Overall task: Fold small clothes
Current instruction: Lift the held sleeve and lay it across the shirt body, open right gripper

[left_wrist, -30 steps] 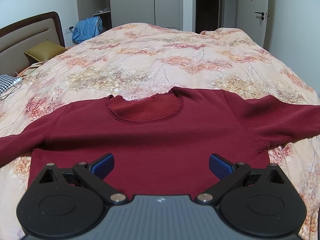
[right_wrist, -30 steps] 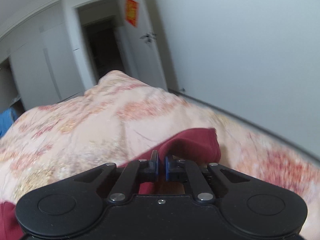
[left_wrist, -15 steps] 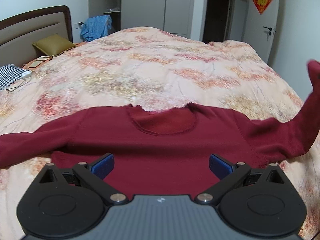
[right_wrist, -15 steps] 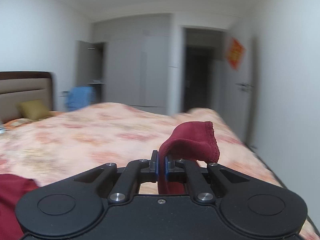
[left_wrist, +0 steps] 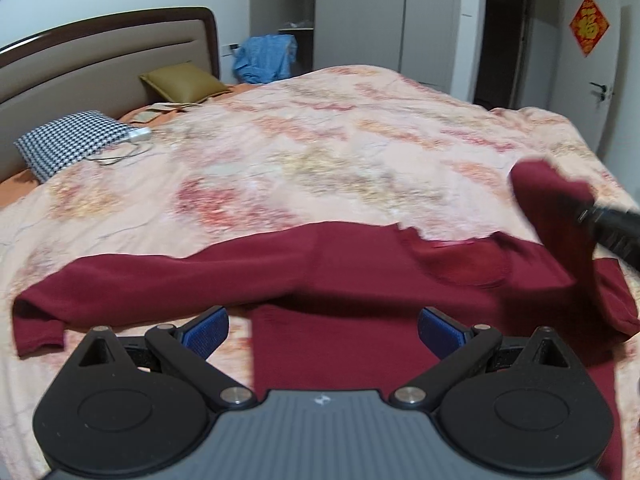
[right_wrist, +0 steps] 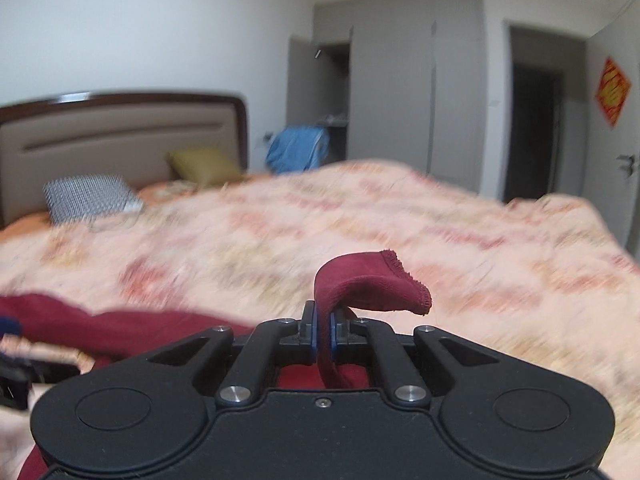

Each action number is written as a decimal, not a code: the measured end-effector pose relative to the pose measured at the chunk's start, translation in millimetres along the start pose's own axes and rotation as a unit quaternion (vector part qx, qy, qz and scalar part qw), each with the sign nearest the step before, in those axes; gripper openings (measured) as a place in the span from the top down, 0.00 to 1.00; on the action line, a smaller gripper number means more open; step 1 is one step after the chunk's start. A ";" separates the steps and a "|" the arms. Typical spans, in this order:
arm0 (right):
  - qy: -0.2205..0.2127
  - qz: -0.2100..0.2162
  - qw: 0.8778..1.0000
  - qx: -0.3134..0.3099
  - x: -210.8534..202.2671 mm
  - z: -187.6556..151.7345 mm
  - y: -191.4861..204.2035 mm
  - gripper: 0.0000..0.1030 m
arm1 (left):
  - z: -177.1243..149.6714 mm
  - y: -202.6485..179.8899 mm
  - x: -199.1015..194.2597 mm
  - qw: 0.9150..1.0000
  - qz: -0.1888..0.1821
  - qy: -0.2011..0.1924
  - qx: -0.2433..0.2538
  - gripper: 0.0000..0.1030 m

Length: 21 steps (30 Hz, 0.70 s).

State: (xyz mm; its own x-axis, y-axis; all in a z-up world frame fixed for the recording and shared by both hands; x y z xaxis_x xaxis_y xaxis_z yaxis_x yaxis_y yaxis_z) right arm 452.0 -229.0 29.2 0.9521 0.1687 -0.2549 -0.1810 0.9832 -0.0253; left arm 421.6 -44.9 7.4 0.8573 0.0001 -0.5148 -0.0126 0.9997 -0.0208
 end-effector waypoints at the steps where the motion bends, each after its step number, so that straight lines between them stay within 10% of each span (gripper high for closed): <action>1: 0.011 0.006 1.000 -0.007 6.8 -11.1 11.6 0.95 | -0.4 6.2 -0.3 1.000 0.006 0.000 0.003 0.00; 12: 0.085 0.052 0.973 -0.210 23.7 -94.8 89.5 0.90 | -9.6 39.5 6.4 1.000 0.024 0.000 -0.010 0.00; 21: 0.069 0.111 0.942 -0.310 -14.4 -112.2 105.1 0.34 | -23.6 32.9 16.6 0.998 -0.030 -0.003 -0.061 0.00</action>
Point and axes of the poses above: each gripper's, at about its wrist camera, not at the fingertips, and x roughly the way its jaws point, y to its left, z to its top, the point moved 5 cm from there along x, roughly the way its jaws point, and after that the axes turned 10 degrees about -y, right-handed, at the moved point
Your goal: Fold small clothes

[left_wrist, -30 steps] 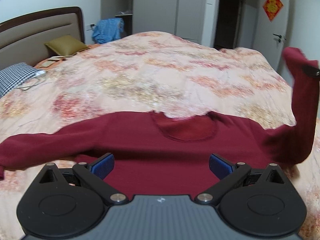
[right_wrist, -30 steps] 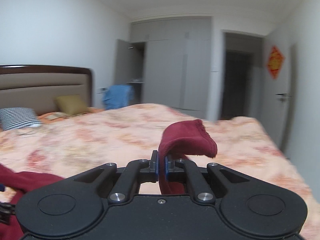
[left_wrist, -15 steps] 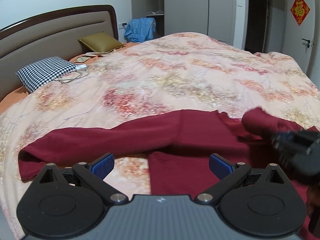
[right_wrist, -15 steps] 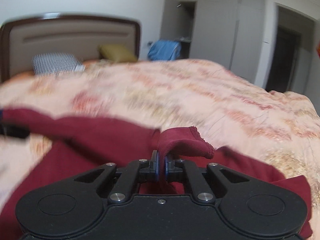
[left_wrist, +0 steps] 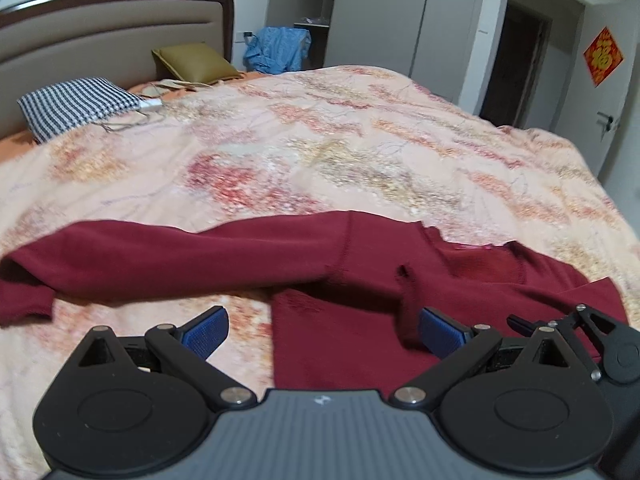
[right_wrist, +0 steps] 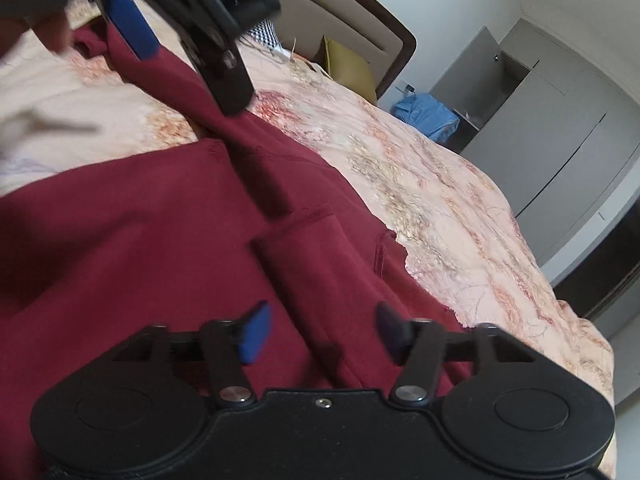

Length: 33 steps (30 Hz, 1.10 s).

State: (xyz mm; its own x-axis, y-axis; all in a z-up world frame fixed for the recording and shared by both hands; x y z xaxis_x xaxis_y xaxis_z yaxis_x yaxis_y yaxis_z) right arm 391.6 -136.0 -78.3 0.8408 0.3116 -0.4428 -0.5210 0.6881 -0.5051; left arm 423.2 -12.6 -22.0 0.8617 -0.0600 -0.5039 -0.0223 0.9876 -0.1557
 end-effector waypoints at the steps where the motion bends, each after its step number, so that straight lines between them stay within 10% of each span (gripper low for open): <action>1: -0.003 0.002 1.000 0.009 -7.2 -2.3 -4.0 0.28 | -1.7 -2.4 1.8 1.000 -0.008 -0.001 -0.004 0.00; 11: -0.016 -0.092 0.977 0.190 -78.2 -54.2 -123.8 0.02 | -30.0 -44.0 61.9 1.000 -0.017 0.006 -0.007 0.00; 18: 0.037 -0.168 0.912 0.374 -70.2 -128.9 -217.8 0.05 | -51.4 -49.7 89.9 1.000 0.026 -0.001 0.005 0.00; 24: 0.039 -0.164 0.851 0.497 -48.0 -171.4 -253.0 0.33 | -67.1 -54.4 92.4 0.998 0.038 -0.029 0.042 0.00; 26: 0.043 -0.161 0.843 0.511 -38.1 -173.2 -261.3 0.91 | -68.0 -54.6 92.1 0.998 0.038 -0.031 0.043 0.00; 33: 0.041 -0.204 0.830 0.518 -50.5 -189.0 -277.0 0.93 | -63.6 -59.9 91.4 0.998 0.025 -0.024 0.051 0.00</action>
Point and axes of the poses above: each gripper's, at about its wrist camera, not at the fingertips, and x roughly the way its jaws point, y to its left, z to its top, the point moved 5 cm from there along x, roughly the way its jaws point, and after that the axes turned 10 degrees about -y, right-handed, at the moved point
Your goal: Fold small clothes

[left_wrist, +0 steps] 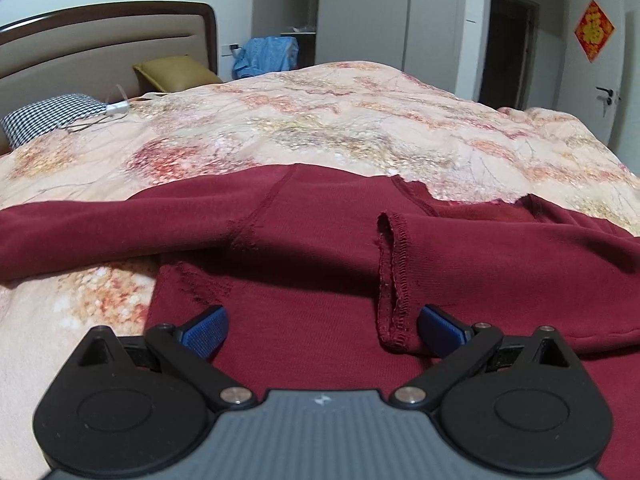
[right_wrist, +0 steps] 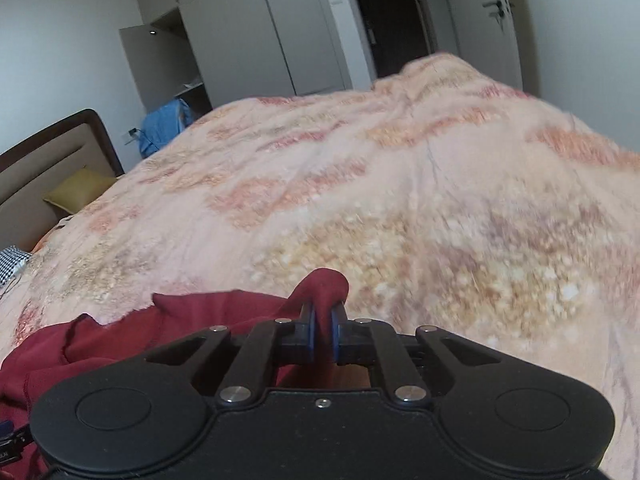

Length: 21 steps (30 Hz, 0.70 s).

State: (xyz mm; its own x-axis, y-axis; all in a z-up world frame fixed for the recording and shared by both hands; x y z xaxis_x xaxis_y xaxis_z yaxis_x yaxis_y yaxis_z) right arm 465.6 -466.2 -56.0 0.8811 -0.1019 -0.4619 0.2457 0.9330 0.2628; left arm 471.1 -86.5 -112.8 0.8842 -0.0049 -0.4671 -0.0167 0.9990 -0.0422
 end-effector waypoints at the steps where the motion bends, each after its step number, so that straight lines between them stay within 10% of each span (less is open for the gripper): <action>1: 0.008 -0.001 1.000 0.001 2.3 -5.4 -2.2 0.92 | -0.4 -1.5 1.4 1.000 0.004 0.003 0.005 0.00; 11: -0.036 0.013 0.989 -0.146 -71.4 -24.9 1.4 0.49 | -8.2 0.5 6.2 1.000 0.000 0.002 0.004 0.00; 21: -0.035 0.025 0.940 -0.339 -98.5 -75.0 34.6 0.51 | -8.5 0.2 5.9 1.000 -0.001 0.001 0.003 0.00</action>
Point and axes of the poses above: each gripper's, at about its wrist camera, not at the fingertips, and x roughly the way its jaws point, y to its left, z to its top, the point moved 5 cm from there along x, roughly the way its jaws point, and after that the axes turned 10 degrees about -y, right-handed, at the moved point
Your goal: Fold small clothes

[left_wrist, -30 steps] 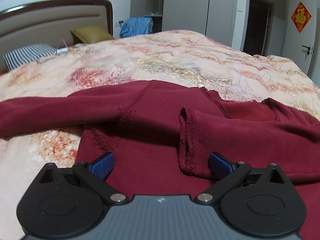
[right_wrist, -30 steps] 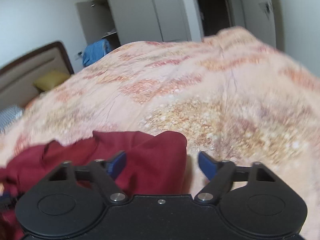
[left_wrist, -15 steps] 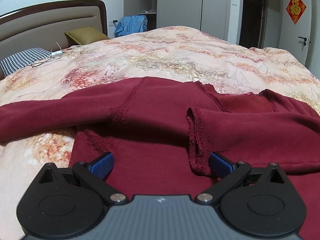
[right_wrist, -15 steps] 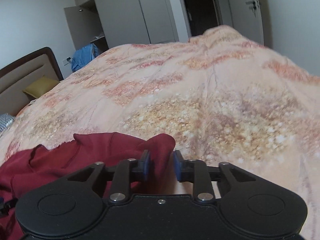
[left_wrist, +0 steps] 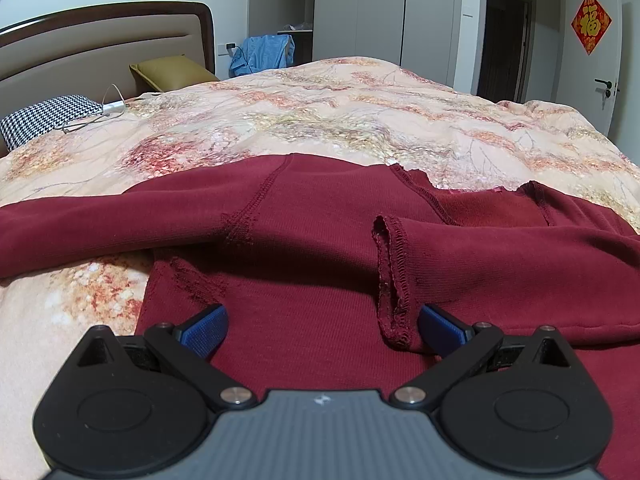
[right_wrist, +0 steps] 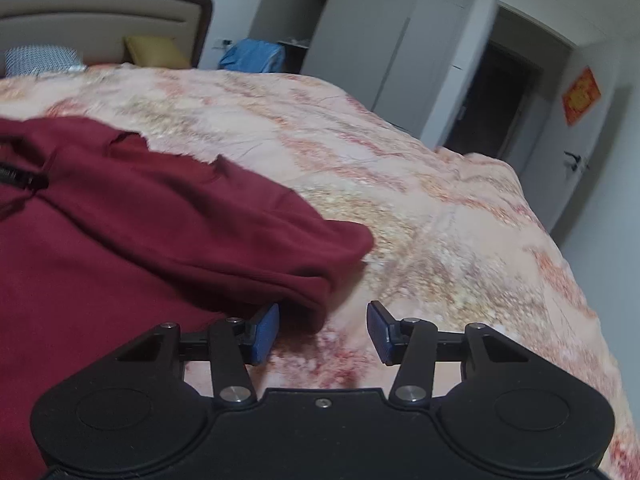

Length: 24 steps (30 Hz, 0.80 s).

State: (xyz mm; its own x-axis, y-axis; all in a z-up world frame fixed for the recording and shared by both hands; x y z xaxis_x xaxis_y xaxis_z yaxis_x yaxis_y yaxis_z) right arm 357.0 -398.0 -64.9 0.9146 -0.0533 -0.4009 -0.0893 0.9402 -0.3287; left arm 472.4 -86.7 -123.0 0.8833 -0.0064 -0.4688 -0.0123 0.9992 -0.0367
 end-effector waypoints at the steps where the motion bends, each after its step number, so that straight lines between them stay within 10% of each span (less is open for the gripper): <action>1: -0.001 -0.006 1.000 -0.014 1.7 0.2 3.8 0.51 | -0.3 0.1 0.3 1.000 -0.001 0.000 -0.001 0.00; 4: -0.005 -0.025 0.999 -0.048 9.8 0.1 9.7 0.58 | -0.9 0.2 0.7 1.000 0.000 0.000 0.000 0.00; 8: 0.008 -0.035 0.999 -0.039 20.2 -3.4 10.1 0.93 | -1.0 0.6 1.3 1.000 0.000 0.001 0.001 0.00; 15: 0.001 -0.053 0.981 0.186 -9.2 -3.2 -20.7 0.97 | -0.7 -0.3 1.2 1.000 -0.001 0.001 0.001 0.00; 24: 0.039 -0.051 0.978 0.196 1.7 -22.2 -12.0 0.93 | -0.6 0.5 1.4 1.000 -0.001 0.003 0.002 0.00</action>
State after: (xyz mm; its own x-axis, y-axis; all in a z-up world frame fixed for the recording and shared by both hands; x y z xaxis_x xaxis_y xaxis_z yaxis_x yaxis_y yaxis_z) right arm 350.9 -416.9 -80.7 0.8768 -0.1641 -0.4520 0.1726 0.9847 -0.0227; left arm 473.3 -86.2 -124.2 0.8808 -0.0094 -0.4734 -0.0080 0.9994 -0.0347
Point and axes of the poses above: each gripper's, at about its wrist camera, not at the fingertips, and x roughly the way its jaws point, y to its left, z to its top, the point moved 5 cm from there along x, roughly the way its jaws point, and after that the axes turned 10 degrees about -y, right-handed, at the moved point
